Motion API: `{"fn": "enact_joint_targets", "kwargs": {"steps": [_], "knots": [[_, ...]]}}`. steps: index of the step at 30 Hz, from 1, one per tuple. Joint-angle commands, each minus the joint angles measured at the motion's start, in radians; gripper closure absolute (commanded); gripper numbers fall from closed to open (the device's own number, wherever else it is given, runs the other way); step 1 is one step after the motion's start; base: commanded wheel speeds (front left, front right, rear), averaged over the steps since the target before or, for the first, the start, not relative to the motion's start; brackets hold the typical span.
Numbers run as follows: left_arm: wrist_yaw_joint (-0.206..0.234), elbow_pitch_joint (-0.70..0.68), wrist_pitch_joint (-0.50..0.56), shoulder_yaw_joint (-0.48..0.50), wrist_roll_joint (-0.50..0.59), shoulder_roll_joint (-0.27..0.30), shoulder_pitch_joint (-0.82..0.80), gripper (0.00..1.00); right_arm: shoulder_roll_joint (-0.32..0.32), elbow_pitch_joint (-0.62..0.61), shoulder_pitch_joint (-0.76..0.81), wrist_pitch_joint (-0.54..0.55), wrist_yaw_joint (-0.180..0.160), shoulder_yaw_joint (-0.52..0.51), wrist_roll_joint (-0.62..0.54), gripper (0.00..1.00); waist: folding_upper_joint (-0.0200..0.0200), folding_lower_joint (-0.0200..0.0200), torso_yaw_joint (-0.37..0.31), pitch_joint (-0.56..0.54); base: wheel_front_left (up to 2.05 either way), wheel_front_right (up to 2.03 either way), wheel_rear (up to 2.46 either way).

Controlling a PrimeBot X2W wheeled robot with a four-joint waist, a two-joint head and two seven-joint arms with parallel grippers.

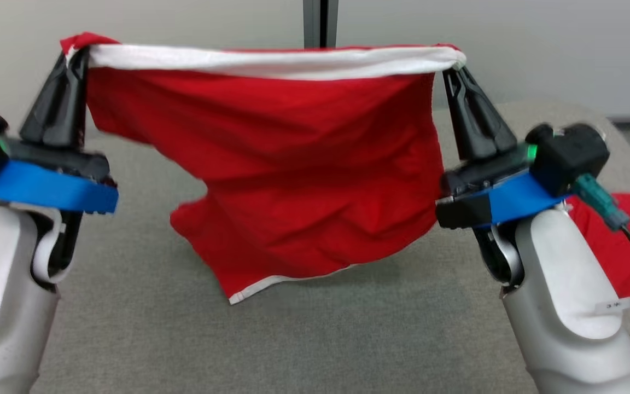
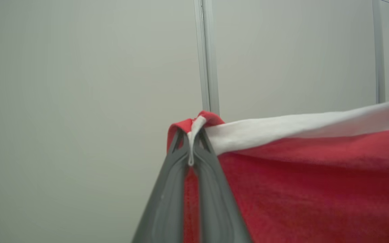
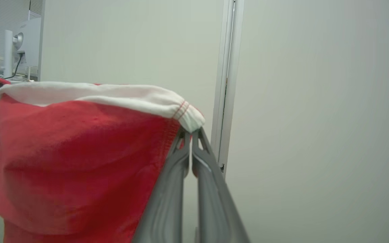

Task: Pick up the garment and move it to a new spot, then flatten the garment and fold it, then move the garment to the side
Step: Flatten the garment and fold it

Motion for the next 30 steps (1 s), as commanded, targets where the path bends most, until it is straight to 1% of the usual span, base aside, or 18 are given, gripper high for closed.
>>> {"fn": "enact_joint_targets", "kwargs": {"steps": [1, 4, 7, 10, 13, 17, 22, 23, 28, 30], "knots": [[0.002, 0.002, 0.001, -0.003, -0.003, 0.009, -0.045, 1.0, -0.004, 0.008, -0.05, -0.003, 0.0, 0.002, -0.021, 1.0, 0.0, 0.0, 0.029, 0.06, 0.0, 0.0, 0.0], [0.002, 0.005, 0.001, 0.023, 0.012, 0.037, -0.144, 1.0, -0.004, 0.04, -0.149, -0.003, 0.0, -0.014, -0.056, 1.0, 0.0, 0.0, 0.038, 0.145, 0.0, 0.0, 0.0], [0.002, -0.016, 0.001, 0.053, 0.032, 0.047, -0.243, 1.0, -0.004, 0.054, -0.257, -0.003, 0.0, -0.052, -0.103, 1.0, 0.0, 0.0, 0.049, 0.209, 0.0, 0.0, 0.0], [0.002, -0.05, 0.001, 0.1, 0.043, 0.031, -0.305, 1.0, -0.005, 0.064, -0.341, -0.003, 0.0, -0.104, -0.14, 1.0, 0.0, 0.0, 0.063, 0.241, 0.0, 0.0, 0.0], [0.003, -0.049, 0.001, 0.12, 0.034, 0.009, -0.272, 1.0, -0.005, 0.082, -0.357, -0.003, 0.0, -0.131, -0.163, 1.0, 0.0, 0.0, 0.073, 0.243, 0.0, 0.0, 0.0], [0.003, 0.009, 0.001, 0.065, -0.002, -0.019, -0.121, 1.0, -0.006, 0.145, -0.253, -0.003, 0.0, -0.108, -0.15, 1.0, 0.0, 0.0, 0.08, 0.224, 0.0, 0.0, 0.0], [0.002, 0.132, 0.0, -0.027, -0.067, -0.067, 0.144, 1.0, -0.004, 0.238, -0.04, -0.003, 0.0, -0.031, -0.071, 1.0, 0.0, 0.0, 0.079, 0.201, 0.0, 0.0, 0.0], [0.002, 0.132, 0.0, -0.027, -0.067, -0.067, 0.144, 1.0, -0.004, 0.238, -0.04, -0.003, 0.0, -0.031, -0.071, 1.0, 0.0, 0.0, 0.079, 0.201, 0.0, 0.0, 0.0], [0.002, 0.241, -0.001, -0.113, -0.111, -0.122, 0.343, 1.0, -0.004, 0.312, 0.187, -0.003, 0.0, 0.065, 0.005, 1.0, 0.0, 0.0, 0.078, 0.159, 0.0, 0.0, 0.0], [0.002, 0.272, -0.001, -0.133, -0.116, -0.14, 0.399, 1.0, -0.006, 0.326, 0.264, -0.003, 0.0, 0.071, 0.034, 1.0, 0.0, 0.0, 0.079, 0.131, 0.0, 0.0, 0.0]]}}
